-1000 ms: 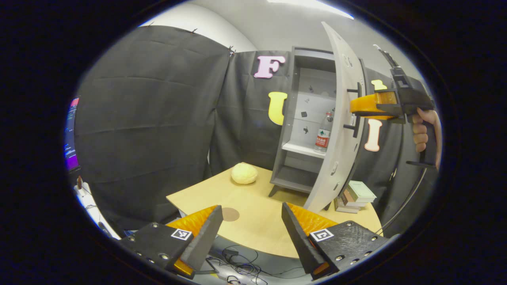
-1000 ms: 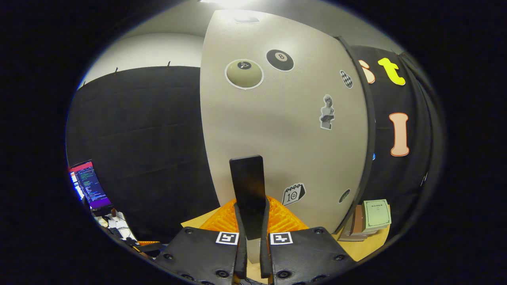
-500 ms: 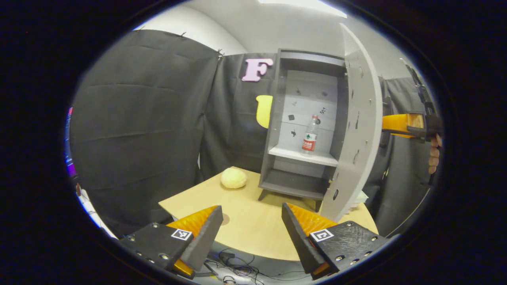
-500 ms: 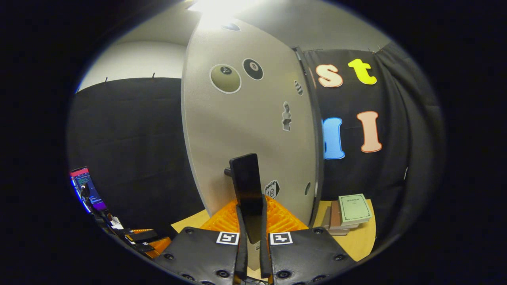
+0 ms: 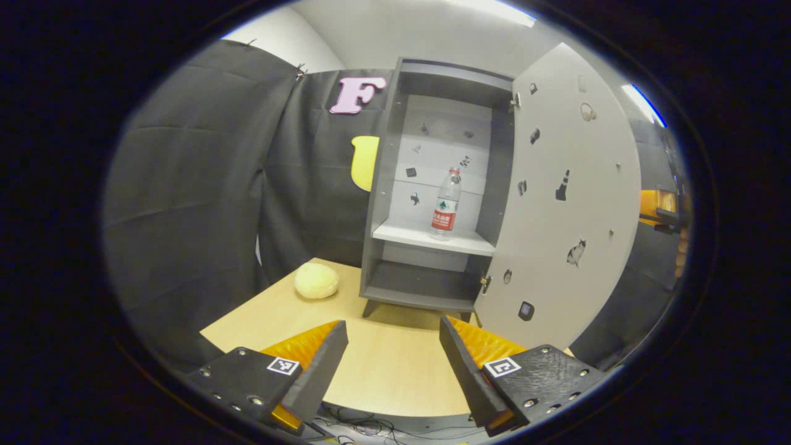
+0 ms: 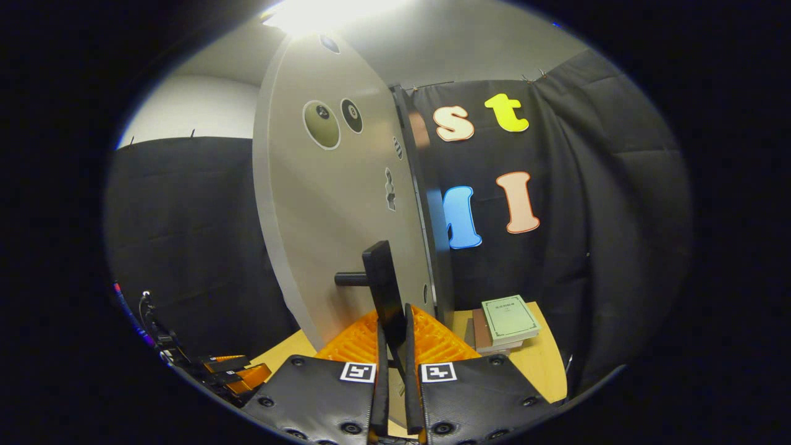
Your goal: Open the cabinet door with the right hand, grasp the bottle in the cabinet with the left hand and place it on the coaster, then close the cabinet door with the right hand.
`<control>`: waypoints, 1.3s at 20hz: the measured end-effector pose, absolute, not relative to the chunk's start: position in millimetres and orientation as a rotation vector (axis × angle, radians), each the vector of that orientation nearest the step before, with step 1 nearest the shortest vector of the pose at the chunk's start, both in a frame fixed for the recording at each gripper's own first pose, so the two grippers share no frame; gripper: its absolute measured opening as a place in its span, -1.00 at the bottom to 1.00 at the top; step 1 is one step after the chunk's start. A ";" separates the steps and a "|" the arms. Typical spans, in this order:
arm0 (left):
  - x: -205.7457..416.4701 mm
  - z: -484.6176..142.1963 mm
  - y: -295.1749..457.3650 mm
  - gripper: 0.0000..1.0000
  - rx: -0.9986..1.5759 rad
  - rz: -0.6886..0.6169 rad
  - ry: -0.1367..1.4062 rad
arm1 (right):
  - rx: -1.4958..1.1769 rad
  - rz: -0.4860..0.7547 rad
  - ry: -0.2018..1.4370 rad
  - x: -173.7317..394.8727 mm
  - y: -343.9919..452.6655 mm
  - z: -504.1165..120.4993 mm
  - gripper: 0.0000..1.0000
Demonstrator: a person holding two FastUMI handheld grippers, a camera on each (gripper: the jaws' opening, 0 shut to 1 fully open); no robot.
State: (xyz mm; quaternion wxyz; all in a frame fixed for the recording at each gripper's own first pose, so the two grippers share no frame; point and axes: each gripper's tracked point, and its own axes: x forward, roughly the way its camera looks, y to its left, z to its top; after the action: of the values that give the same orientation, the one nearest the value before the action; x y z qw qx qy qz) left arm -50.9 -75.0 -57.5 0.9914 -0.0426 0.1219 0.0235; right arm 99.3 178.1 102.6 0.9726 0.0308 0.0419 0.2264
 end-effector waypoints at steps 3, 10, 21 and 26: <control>-25.1 -54.2 -57.3 0.77 -0.084 0.000 0.243 | 0.020 0.376 0.056 97.7 168.3 102.0 -0.75; 34.5 -51.8 -10.9 0.77 -0.084 -0.096 0.229 | 0.089 0.209 0.067 52.2 142.5 101.6 -0.76; 87.4 -31.7 -4.5 0.76 -0.019 -0.240 0.187 | 0.116 -0.149 0.023 18.9 68.6 117.7 -0.89; 108.6 -22.6 -26.3 0.85 0.003 -0.258 0.181 | 0.131 -0.158 0.026 57.2 52.2 114.8 -0.67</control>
State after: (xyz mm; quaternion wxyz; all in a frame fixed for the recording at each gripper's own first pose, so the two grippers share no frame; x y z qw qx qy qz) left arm 108.6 -26.3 -22.6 0.9876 0.0015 0.0901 -0.1285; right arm 57.2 52.2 114.8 0.9946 0.0652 0.0131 -0.0790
